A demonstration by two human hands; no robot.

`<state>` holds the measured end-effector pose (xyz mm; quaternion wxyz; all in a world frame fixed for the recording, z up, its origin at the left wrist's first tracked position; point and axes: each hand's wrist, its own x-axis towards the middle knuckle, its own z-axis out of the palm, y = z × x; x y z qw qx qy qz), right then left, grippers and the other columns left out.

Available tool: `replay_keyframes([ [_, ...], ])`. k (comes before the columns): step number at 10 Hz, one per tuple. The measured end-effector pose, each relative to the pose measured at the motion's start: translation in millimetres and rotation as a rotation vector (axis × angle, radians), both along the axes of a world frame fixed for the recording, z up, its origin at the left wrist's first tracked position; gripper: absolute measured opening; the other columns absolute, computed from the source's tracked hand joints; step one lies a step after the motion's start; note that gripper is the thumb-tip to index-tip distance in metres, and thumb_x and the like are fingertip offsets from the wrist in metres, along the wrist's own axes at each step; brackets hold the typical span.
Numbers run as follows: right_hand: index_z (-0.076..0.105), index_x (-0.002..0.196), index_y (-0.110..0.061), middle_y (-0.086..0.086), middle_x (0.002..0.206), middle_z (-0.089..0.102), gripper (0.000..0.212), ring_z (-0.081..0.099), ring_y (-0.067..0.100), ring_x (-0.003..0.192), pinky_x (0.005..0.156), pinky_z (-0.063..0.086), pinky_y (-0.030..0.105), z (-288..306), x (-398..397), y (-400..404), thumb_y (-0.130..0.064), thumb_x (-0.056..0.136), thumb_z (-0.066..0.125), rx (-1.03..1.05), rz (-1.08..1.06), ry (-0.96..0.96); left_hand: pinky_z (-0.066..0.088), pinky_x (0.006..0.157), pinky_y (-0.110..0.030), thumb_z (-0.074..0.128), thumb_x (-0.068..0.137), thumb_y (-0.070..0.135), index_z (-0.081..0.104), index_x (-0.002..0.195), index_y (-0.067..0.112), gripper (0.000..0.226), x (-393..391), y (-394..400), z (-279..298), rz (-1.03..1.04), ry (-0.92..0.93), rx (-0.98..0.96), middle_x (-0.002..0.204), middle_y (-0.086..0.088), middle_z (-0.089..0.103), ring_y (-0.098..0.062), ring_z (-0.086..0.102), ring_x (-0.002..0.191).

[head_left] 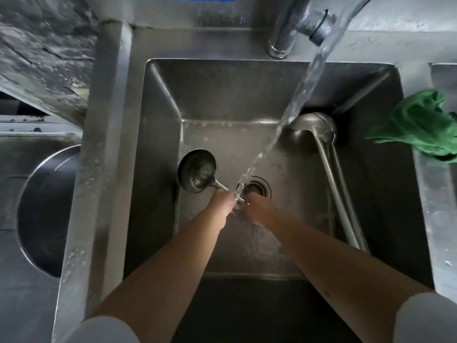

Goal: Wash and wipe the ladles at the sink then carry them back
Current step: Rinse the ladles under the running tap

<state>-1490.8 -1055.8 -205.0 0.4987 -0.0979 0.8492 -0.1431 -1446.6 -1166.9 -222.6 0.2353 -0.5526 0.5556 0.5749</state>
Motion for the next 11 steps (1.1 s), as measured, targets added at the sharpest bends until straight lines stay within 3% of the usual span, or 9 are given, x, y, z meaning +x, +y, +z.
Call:
replay_keyframes([
  [1, 0.054, 0.117, -0.009, 0.013, 0.114, 0.063, 0.031, 0.061, 0.030, 0.101, 0.080, 0.047, 0.035, -21.0, 5.4, -6.3, -0.031, 0.095, 0.052, 0.054, 0.092, 0.003, 0.040, 0.045, -0.019, 0.056, 0.091, 0.012, 0.057, 0.079, 0.007, 0.013, 2.4, 1.6, -16.7, 0.161, 0.013, 0.154, 0.076, -0.011, 0.058, -0.018, 0.052, 0.058],
  [2, 0.055, 0.120, -0.014, 0.011, 0.118, 0.065, 0.036, 0.062, 0.031, 0.107, 0.088, 0.051, 0.036, -39.4, 4.2, -10.5, -0.038, 0.093, 0.054, 0.077, 0.117, 0.011, 0.035, 0.041, -0.015, 0.061, 0.084, 0.015, 0.061, 0.099, 0.002, 0.020, 6.9, 1.6, -23.6, 0.228, 0.049, 0.154, 0.072, -0.015, 0.062, -0.017, 0.051, 0.046],
  [3, 0.058, 0.120, -0.010, 0.011, 0.117, 0.065, 0.038, 0.062, 0.030, 0.106, 0.085, 0.048, 0.033, -44.8, 1.1, -13.9, -0.040, 0.100, 0.046, 0.017, 0.122, -0.061, 0.031, 0.041, -0.017, 0.049, 0.093, 0.001, 0.053, 0.079, 0.011, 0.017, 10.9, -8.6, -26.7, 0.276, 0.049, 0.125, 0.046, 0.000, 0.054, -0.009, 0.044, 0.035],
  [5, 0.058, 0.118, -0.003, 0.016, 0.093, 0.064, 0.024, 0.054, 0.019, 0.062, 0.058, 0.051, 0.032, -23.6, -2.5, -33.9, -0.014, 0.101, 0.046, -0.098, -0.073, -0.133, 0.032, 0.046, -0.022, 0.045, 0.097, 0.005, 0.057, 0.083, 0.015, 0.021, 7.9, -35.0, -9.5, 0.241, 0.109, 0.052, 0.069, -0.005, 0.059, -0.011, 0.047, 0.048],
  [6, 0.065, 0.098, -0.006, 0.007, 0.069, 0.059, 0.017, 0.049, 0.014, 0.048, 0.045, 0.051, 0.027, -9.4, 4.3, -48.5, -0.018, 0.096, 0.053, -0.121, -0.233, -0.240, 0.036, 0.047, -0.024, 0.051, 0.094, 0.005, 0.062, 0.092, 0.008, 0.012, 1.5, -46.3, 1.1, 0.244, 0.142, 0.087, 0.074, -0.011, 0.061, -0.019, 0.051, 0.053],
  [7, 0.062, 0.085, -0.010, 0.002, 0.056, 0.050, 0.029, 0.042, 0.013, 0.040, 0.036, 0.033, 0.019, 8.6, 16.5, -58.5, -0.032, 0.099, 0.049, -0.174, -0.575, -0.296, 0.038, 0.048, -0.026, 0.060, 0.086, 0.000, 0.060, 0.078, 0.006, 0.010, -4.1, -49.5, 21.4, 0.221, 0.140, 0.133, 0.057, -0.010, 0.060, -0.020, 0.053, 0.046],
  [8, 0.057, 0.075, -0.012, 0.003, 0.052, 0.048, 0.033, 0.042, 0.015, 0.038, 0.039, 0.032, 0.023, 31.1, 24.2, -54.4, -0.031, 0.100, 0.047, -0.180, -0.719, -0.272, 0.038, 0.047, -0.023, 0.059, 0.085, -0.004, 0.060, 0.072, 0.005, 0.016, -2.9, -45.7, 40.2, 0.190, 0.111, 0.194, 0.054, -0.008, 0.059, -0.016, 0.051, 0.046],
  [10, 0.063, 0.100, -0.001, 0.007, 0.049, 0.048, 0.023, 0.040, 0.017, 0.036, 0.035, 0.031, 0.022, 93.0, 28.0, -30.4, -0.015, 0.100, 0.044, -0.065, -0.631, -0.262, 0.047, 0.045, -0.024, 0.062, 0.086, -0.002, 0.065, 0.085, 0.001, 0.004, 7.8, -16.5, 75.6, 0.225, 0.065, 0.285, 0.065, -0.009, 0.061, -0.014, 0.056, 0.049],
  [11, 0.065, 0.096, 0.007, 0.012, 0.052, 0.058, 0.031, 0.048, 0.017, 0.032, 0.036, 0.038, 0.018, 117.1, 23.1, -21.7, -0.018, 0.100, 0.048, 0.004, -0.597, -0.251, 0.056, 0.060, -0.031, 0.062, 0.089, -0.001, 0.065, 0.088, 0.000, 0.003, 12.6, -2.3, 97.9, 0.234, 0.080, 0.369, 0.074, -0.013, 0.065, -0.021, 0.063, 0.062],
])
